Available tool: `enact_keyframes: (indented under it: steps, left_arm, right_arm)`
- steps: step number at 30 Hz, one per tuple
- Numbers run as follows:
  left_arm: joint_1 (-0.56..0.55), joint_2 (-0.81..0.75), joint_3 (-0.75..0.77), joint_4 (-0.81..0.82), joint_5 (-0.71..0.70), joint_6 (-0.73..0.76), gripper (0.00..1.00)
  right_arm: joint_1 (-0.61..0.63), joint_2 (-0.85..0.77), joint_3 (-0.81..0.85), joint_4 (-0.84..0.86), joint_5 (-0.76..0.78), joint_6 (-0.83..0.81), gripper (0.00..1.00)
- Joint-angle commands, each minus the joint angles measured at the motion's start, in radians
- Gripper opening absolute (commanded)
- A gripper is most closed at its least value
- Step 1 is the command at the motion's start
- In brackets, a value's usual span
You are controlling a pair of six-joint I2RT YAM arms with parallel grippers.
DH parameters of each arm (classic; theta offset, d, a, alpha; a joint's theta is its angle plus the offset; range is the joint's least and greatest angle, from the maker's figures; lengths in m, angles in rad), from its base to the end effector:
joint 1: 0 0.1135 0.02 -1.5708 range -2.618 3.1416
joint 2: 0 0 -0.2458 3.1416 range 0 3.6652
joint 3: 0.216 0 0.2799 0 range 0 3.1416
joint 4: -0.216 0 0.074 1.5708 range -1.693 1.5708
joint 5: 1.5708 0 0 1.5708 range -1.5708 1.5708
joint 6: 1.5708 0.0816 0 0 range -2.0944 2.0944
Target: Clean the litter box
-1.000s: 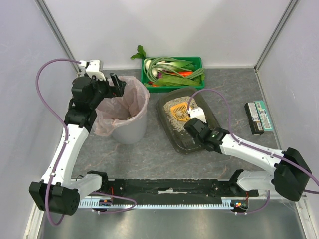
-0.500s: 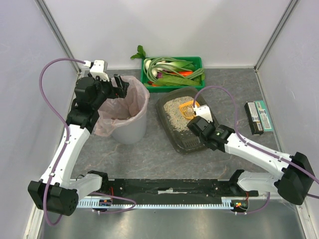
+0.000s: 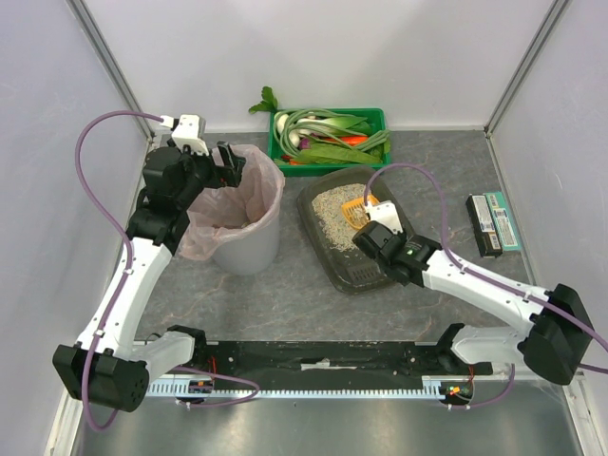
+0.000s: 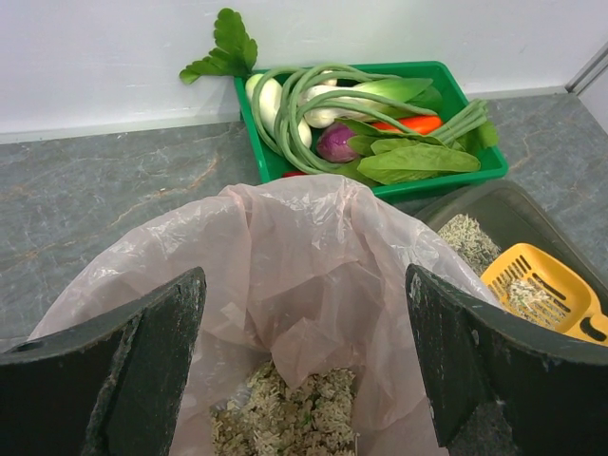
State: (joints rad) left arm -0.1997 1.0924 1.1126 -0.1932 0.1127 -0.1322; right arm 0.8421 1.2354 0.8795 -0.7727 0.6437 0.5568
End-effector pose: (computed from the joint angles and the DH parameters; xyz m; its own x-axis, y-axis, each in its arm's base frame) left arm 0.3233 -0.0748 0.3705 -0.2075 -0.0916 -0.9739 0.2808 0.9481 -0.1490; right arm 0.2202 0.1732 0.1807 -0.7359 -0.1897 -0.6500 -0.0433 0.9712 -0.2343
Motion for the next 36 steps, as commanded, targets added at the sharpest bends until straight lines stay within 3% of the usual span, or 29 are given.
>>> enact_keyframes:
  steps: [1, 3, 6, 10, 14, 18, 23, 26, 29, 33, 36]
  left_arm:
    - [-0.007, -0.009, 0.033, 0.001, -0.011, 0.036, 0.91]
    - [-0.009, -0.012, 0.033, 0.001, -0.011, 0.037, 0.91]
    - [-0.012, -0.017, 0.033, 0.000, -0.016, 0.043, 0.91]
    - [-0.010, -0.028, 0.059, -0.031, 0.028, 0.052, 0.95]
    - [-0.004, -0.075, 0.052, -0.075, 0.040, 0.080, 1.00]
    - [0.034, -0.100, 0.024, -0.097, -0.019, 0.085, 1.00]
    - [0.159, -0.078, 0.004, -0.072, 0.106, 0.013, 1.00]
    - [0.190, -0.080, -0.011, -0.052, 0.151, -0.021, 1.00]
    - [0.194, -0.083, -0.019, -0.057, 0.143, -0.015, 1.00]
    - [0.197, -0.085, -0.025, -0.075, 0.151, -0.020, 1.00]
    - [0.197, -0.104, -0.036, -0.094, 0.119, -0.014, 1.00]
  right_arm:
    - [-0.001, -0.106, 0.009, 0.042, -0.063, 0.052, 0.00]
    - [0.002, -0.122, -0.045, 0.090, -0.096, 0.064, 0.00]
    - [0.000, -0.102, -0.031, -0.011, 0.028, 0.109, 0.00]
    - [0.011, -0.155, -0.018, 0.036, -0.058, 0.063, 0.00]
    - [0.034, -0.149, 0.056, -0.124, 0.074, 0.110, 0.00]
    - [0.052, -0.215, 0.056, -0.089, 0.108, 0.089, 0.00]
    - [0.054, -0.185, 0.021, -0.045, 0.048, 0.086, 0.00]
    - [0.052, -0.197, -0.010, -0.040, 0.109, 0.144, 0.00]
    - [0.057, -0.177, -0.034, 0.044, -0.016, 0.091, 0.00]
    - [0.064, -0.088, 0.018, -0.072, 0.129, 0.117, 0.00]
    - [0.064, -0.138, 0.064, -0.030, 0.097, 0.071, 0.00]
